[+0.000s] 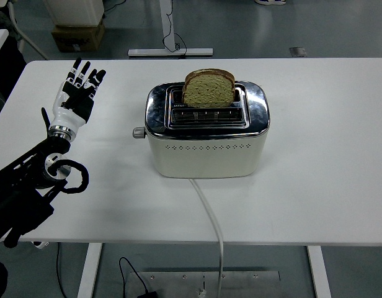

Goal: Press down toaster

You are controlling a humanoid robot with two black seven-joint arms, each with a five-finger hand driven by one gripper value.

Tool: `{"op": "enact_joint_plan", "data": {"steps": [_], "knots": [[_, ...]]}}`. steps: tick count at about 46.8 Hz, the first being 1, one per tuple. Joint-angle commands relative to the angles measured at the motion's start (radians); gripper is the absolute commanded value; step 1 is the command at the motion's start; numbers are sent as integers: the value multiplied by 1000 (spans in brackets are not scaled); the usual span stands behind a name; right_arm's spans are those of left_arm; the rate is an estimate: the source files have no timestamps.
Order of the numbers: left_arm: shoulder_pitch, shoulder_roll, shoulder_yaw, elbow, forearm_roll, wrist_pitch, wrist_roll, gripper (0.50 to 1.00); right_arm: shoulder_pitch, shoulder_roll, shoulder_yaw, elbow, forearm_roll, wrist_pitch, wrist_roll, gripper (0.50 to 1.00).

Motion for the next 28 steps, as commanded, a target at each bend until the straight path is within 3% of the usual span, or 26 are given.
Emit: {"op": "enact_joint_plan", "data": {"steps": [1, 11, 28], "knots": [[0, 0, 0, 0, 0, 0, 0, 1000, -1, 0, 0, 0, 0, 0, 0, 998], [0, 0, 2, 2, 1, 55, 0, 1000, 1, 0, 0, 0, 0, 0, 0, 998], [3, 3, 2, 0, 4, 48, 0, 1000, -1, 0, 0, 0, 0, 0, 0, 998]]}}
